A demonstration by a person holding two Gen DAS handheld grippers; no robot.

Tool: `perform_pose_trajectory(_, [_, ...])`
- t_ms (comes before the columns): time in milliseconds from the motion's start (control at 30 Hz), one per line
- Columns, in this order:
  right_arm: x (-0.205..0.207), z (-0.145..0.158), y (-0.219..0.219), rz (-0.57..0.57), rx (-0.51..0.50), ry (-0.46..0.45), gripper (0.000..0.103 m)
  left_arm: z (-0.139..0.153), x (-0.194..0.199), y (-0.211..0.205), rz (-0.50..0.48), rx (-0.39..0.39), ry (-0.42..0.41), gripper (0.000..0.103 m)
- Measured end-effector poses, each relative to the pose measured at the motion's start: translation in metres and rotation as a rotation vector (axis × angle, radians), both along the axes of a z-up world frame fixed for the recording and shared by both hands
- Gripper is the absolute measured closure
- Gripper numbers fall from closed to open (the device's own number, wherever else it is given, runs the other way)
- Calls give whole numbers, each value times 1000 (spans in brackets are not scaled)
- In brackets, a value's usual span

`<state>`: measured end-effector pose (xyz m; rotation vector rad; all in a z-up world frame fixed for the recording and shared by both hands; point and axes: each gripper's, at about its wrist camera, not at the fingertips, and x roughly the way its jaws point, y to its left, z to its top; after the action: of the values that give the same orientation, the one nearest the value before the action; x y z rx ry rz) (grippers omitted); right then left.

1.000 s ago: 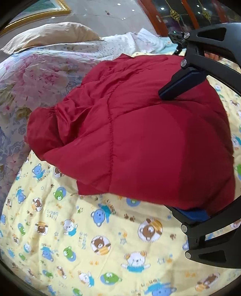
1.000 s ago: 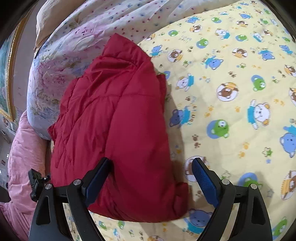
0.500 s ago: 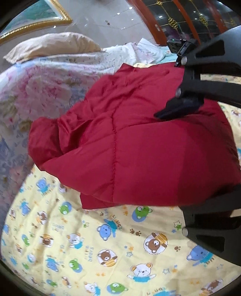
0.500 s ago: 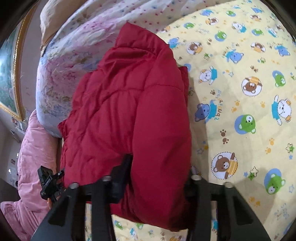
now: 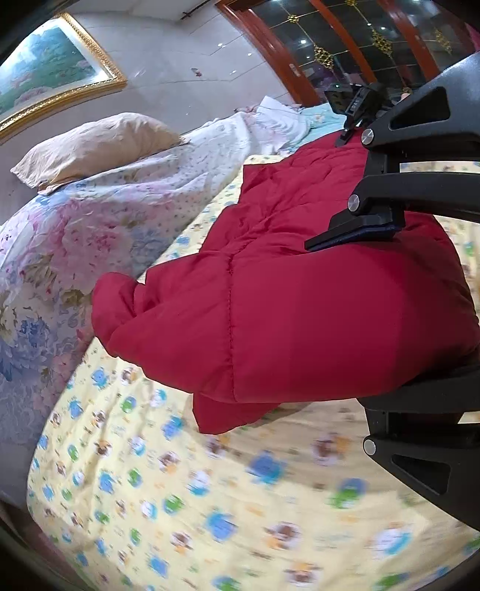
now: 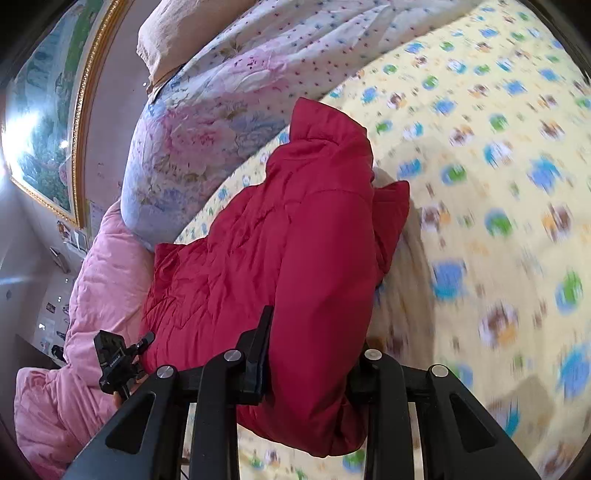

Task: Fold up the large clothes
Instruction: 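Grasp the folded jacket's edge with both grippers and lift it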

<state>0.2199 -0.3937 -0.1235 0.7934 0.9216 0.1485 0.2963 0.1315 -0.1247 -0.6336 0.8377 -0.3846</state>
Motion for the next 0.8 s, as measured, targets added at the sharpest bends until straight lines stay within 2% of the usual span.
perform_pose_trajectory(233, [-36, -7, 5, -37, 29, -1, 74, -10, -49, 7, -1, -11, 31, 61])
perform_pose_trajectory(600, [-51, -21, 7, -80, 2, 19, 73, -11, -52, -7, 27, 114, 72, 54])
perform_pose_trajectory(800, [-56, -33, 5, -108, 14, 32, 68, -18, -49, -12, 46, 121, 106, 46])
